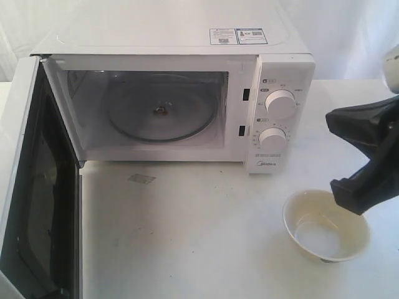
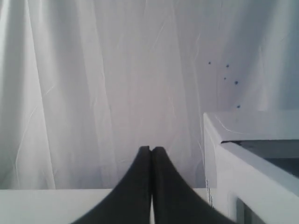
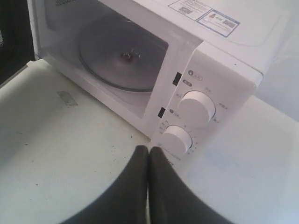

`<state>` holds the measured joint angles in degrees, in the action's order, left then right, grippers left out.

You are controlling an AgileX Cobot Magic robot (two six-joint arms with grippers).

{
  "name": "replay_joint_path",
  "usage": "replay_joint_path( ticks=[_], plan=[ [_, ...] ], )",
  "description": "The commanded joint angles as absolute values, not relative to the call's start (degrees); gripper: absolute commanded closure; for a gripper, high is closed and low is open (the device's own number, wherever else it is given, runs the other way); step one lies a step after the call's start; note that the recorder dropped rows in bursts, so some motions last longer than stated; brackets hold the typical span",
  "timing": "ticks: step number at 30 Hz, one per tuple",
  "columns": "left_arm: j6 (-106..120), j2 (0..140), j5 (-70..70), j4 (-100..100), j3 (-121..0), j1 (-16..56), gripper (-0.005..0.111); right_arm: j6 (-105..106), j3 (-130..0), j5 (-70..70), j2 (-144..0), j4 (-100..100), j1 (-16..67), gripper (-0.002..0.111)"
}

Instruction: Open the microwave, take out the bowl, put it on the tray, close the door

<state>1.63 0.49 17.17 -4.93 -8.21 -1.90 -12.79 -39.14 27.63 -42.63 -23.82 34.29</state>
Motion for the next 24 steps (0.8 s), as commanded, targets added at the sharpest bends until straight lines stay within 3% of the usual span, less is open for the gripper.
replay_joint_path(
  ticks=[1, 9, 24],
  plan=[
    [5.7, 4.8, 3.4, -5.2, -20.7, -2.1, 0.107, -10.0, -38.5, 26.1, -42.3, -23.4, 33.7, 0.108],
    [6.3, 16.1, -29.1, -5.2, -34.1, -2.1, 0.107, -10.0, -38.5, 25.2, -42.3, -23.4, 33.7, 0.108],
    [6.4, 17.1, -25.2, -8.5, -34.3, -2.1, 0.107, -10.0, -38.5, 26.7, -42.3, -24.2, 33.7, 0.108]
  ],
)
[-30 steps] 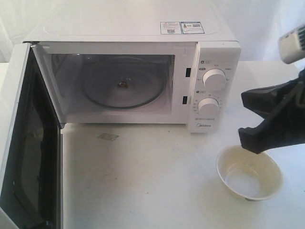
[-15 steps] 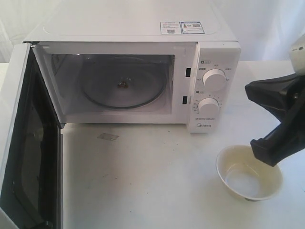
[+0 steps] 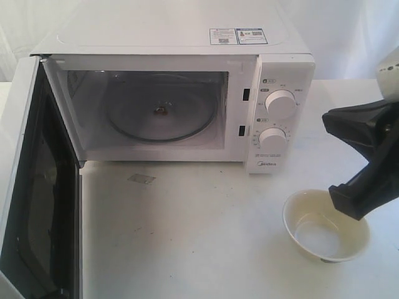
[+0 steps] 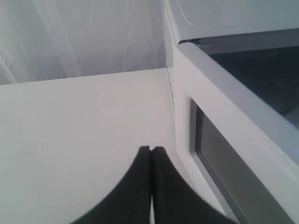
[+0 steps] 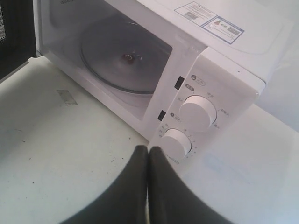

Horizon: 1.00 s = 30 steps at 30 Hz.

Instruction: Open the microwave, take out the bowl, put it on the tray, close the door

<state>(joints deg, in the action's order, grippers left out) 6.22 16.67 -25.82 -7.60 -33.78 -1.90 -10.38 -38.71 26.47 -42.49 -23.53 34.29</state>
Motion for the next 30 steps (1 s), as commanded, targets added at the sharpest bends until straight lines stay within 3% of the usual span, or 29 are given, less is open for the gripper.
replay_joint_path(
  ticks=[1, 15, 17, 23, 30],
  plan=[
    [6.4, 17.4, -25.8, -8.5, -34.3, -2.1, 0.107, -10.0, -38.5, 26.7, -42.3, -24.2, 33.7, 0.108],
    [6.8, 40.2, -53.9, -19.7, -44.8, -2.1, 0.107, -10.2, -38.5, 26.8, -42.3, -24.8, 33.7, 0.108],
    [14.3, 43.7, -54.2, -30.0, -45.8, -2.1, 0.107, -10.2, -38.5, 26.8, -42.3, -24.8, 33.7, 0.108],
    [69.5, 56.9, -70.0, -84.3, -46.1, -0.7, 0.107, -10.2, -38.5, 26.8, -42.3, -24.8, 33.7, 0.108],
    [68.2, 56.6, -70.0, -74.5, -49.1, -0.6, 0.107, -10.3, -38.5, 23.5, -42.2, -21.8, 33.7, 0.108]
  ],
)
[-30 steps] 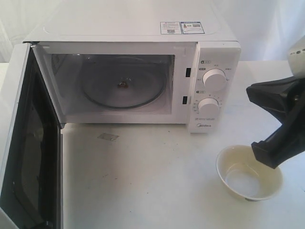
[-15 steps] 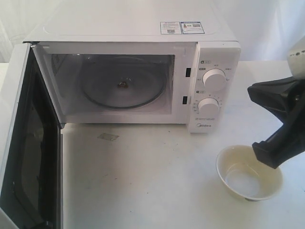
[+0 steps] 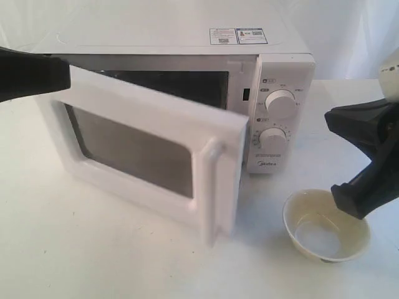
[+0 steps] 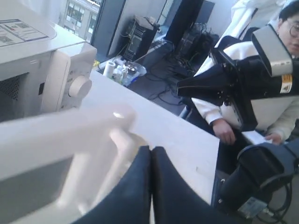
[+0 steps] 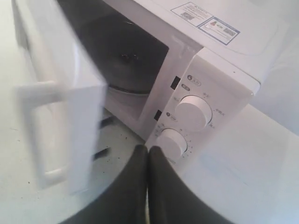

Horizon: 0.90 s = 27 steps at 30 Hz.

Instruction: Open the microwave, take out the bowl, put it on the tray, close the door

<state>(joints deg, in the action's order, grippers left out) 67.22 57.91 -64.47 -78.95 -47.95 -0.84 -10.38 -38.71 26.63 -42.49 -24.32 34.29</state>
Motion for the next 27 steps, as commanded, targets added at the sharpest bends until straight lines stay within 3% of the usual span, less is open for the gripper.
replay_joint_path(
  ticks=[1, 11, 19, 27],
  plan=[
    [67.3, 56.0, -69.0, -72.9, -49.1, -0.6, 0.107, -10.3, -38.5, 22.3, -42.3, -19.9, 33.7, 0.108],
    [55.2, 47.1, -55.9, -57.2, -49.0, -0.6, 0.107, -4.6, -39.0, 0.0, -57.9, -12.1, 38.1, 0.108],
    [53.0, 44.0, -52.0, -56.4, -44.0, -0.6, 0.107, -4.4, -45.5, 1.9, -74.3, -12.4, 39.6, 0.108],
    [52.5, 44.0, -52.6, -55.4, -43.4, -0.6, 0.107, -4.3, -48.6, 3.0, -74.8, -12.7, 39.4, 0.108]
  ],
)
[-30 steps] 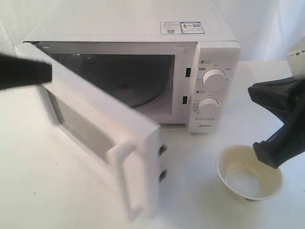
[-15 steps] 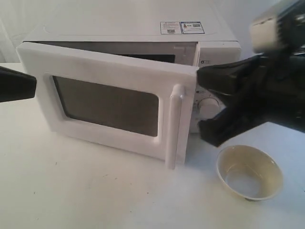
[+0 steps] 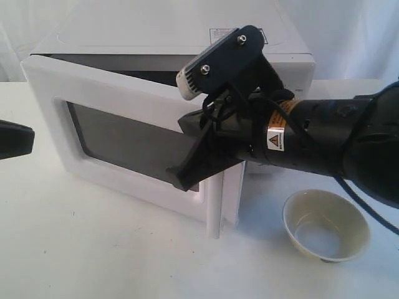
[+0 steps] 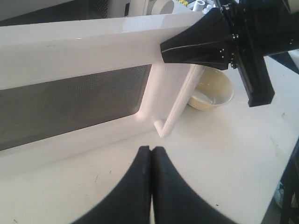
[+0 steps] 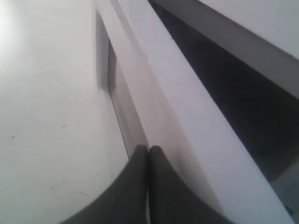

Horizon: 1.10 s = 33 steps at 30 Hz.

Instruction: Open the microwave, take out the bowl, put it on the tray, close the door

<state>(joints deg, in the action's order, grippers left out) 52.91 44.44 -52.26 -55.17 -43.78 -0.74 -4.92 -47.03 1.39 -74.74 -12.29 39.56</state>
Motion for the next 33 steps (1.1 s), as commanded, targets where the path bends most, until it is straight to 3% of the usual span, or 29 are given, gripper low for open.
replay_joint_path(
  ticks=[1, 9, 14, 21, 29, 33],
  plan=[
    [52.5, 44.0, -52.2, -55.4, -43.4, -0.6, 0.107, -4.3, -49.1, 3.9, -74.9, -12.7, 39.4, 0.108],
    [52.5, 44.0, -52.2, -55.3, -43.4, -0.6, 0.107, -4.2, -55.4, 11.9, -79.1, -16.0, 35.9, 0.108],
    [52.5, 44.0, -44.5, -55.3, -43.4, -0.6, 0.107, -4.2, -60.8, 17.3, -74.9, -17.0, 35.9, 0.108],
    [52.5, 44.1, -44.6, -55.3, -43.4, -0.6, 0.107, -2.9, -62.6, 26.5, -69.8, -10.9, 38.0, 0.108],
    [52.4, 43.5, -45.8, -55.3, -43.4, -0.6, 0.107, -3.5, -60.6, 18.3, -78.1, -10.4, 44.6, 0.108],
    [51.8, 42.1, -48.5, -55.2, -43.4, -0.6, 0.107, -19.3, -60.7, 15.9, -83.4, -27.0, 44.5, 0.108]
  ],
)
